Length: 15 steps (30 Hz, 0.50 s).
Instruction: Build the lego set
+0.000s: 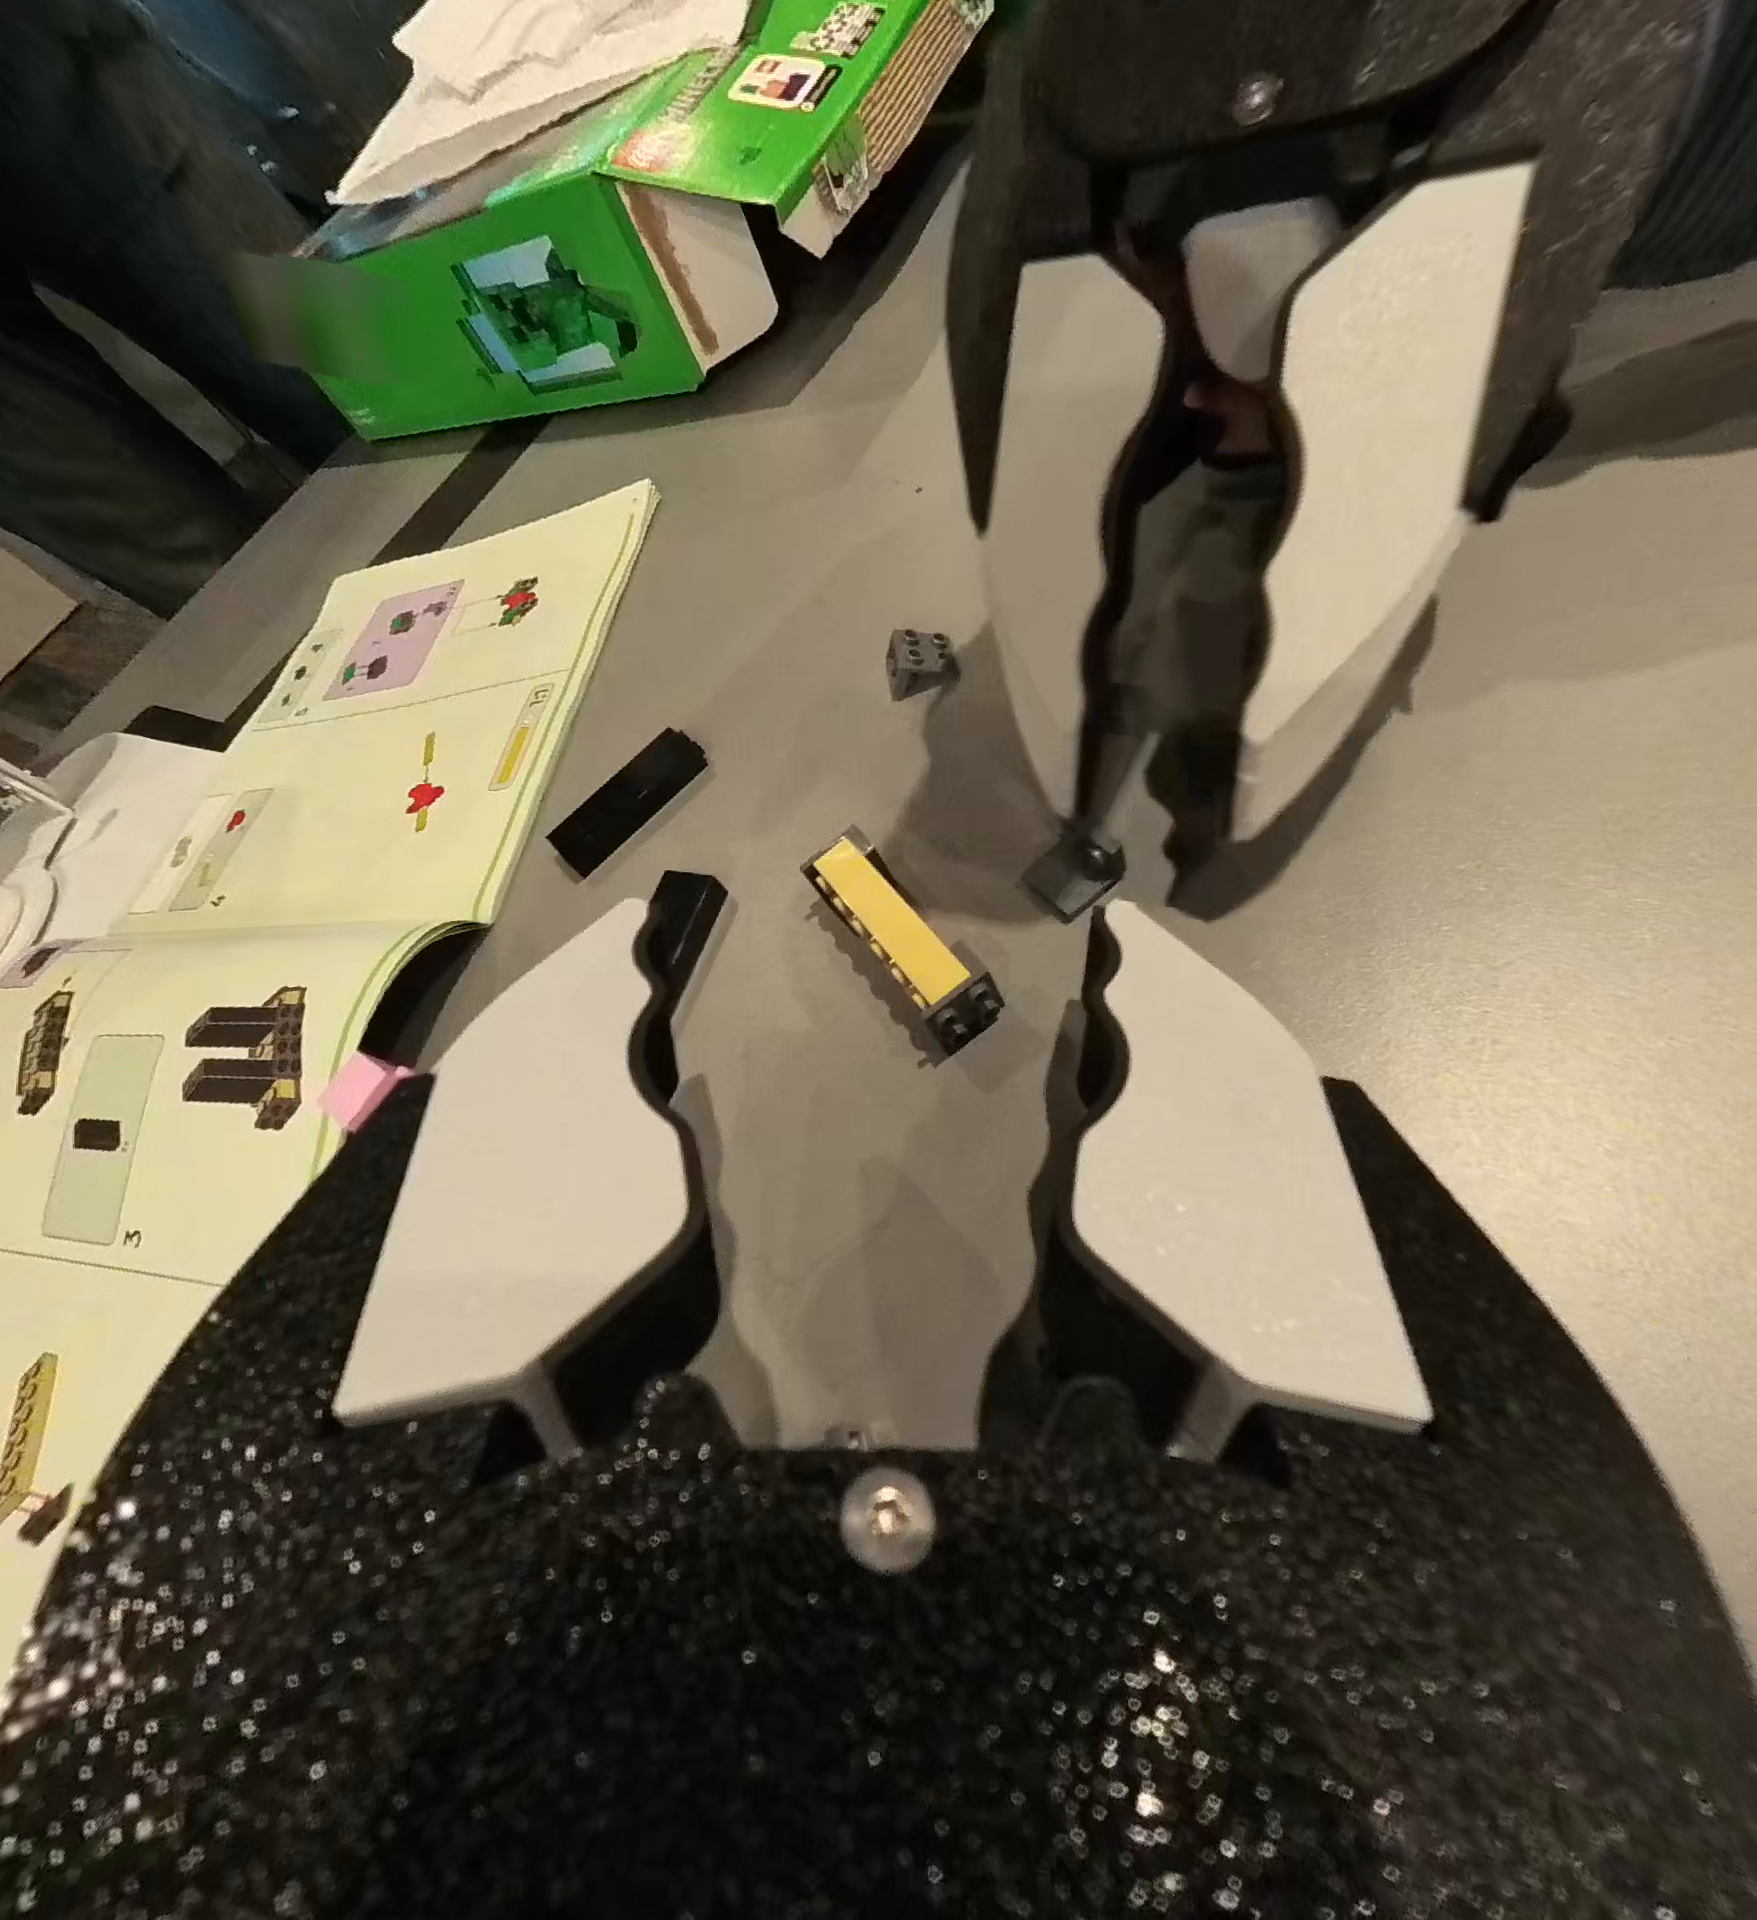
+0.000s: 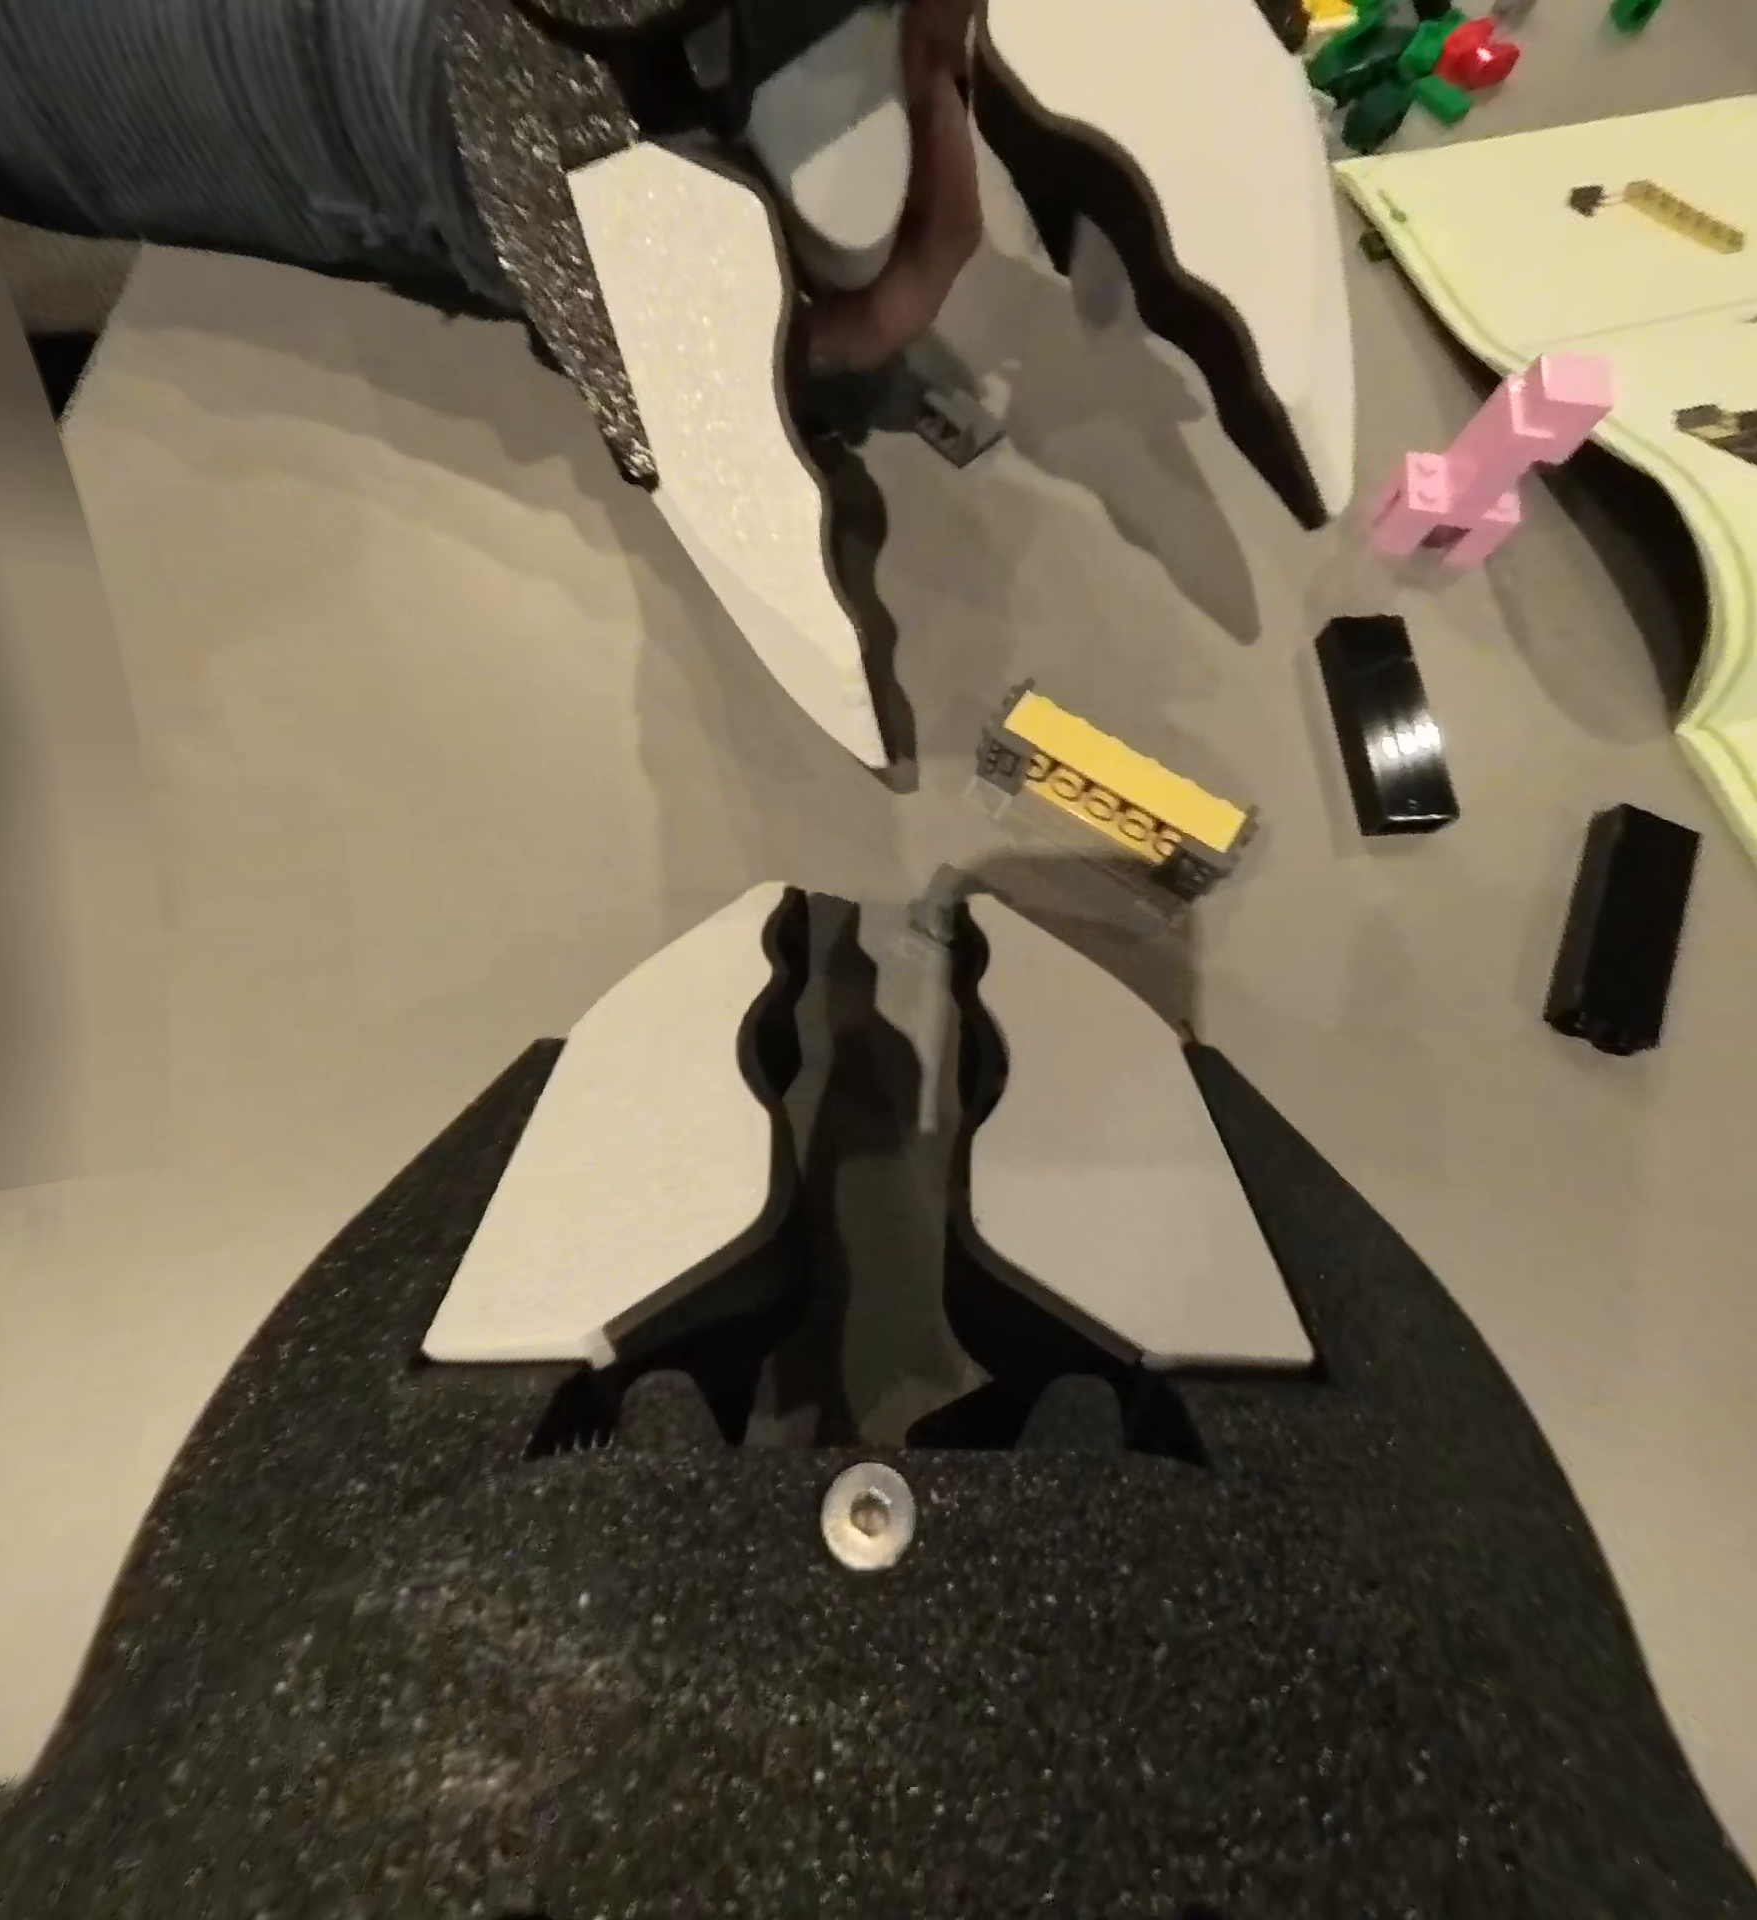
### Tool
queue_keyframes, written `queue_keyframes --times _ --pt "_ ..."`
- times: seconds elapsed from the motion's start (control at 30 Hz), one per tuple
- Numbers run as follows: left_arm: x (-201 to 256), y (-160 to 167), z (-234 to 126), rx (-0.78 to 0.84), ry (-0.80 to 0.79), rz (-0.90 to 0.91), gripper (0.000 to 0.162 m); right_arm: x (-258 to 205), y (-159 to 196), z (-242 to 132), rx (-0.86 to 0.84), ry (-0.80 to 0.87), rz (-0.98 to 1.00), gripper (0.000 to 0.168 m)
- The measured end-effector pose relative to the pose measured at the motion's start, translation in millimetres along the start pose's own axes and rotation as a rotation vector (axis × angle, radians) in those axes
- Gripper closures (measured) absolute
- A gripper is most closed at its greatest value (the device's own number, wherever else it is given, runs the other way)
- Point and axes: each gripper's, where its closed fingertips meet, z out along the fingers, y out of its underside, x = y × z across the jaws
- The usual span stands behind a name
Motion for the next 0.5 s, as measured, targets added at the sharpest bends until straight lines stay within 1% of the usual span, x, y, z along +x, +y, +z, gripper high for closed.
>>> queue_keyframes --times 0.1,0.37,0.5 --pt "-1 0 -1 0.005 -0.001 -0.01 0.086 -5 -2 0 0.013 -0.029 0.016 0.143" --pt "-3 -1 -1 0.01 -0.015 -0.008 0.088 7 4 -3 0.053 0.053 0.034 0.143" --pt "-7 -1 -3 0.008 -0.038 -0.01 0.09 15 -2 -8 0.111 0.139 0.032 0.142"
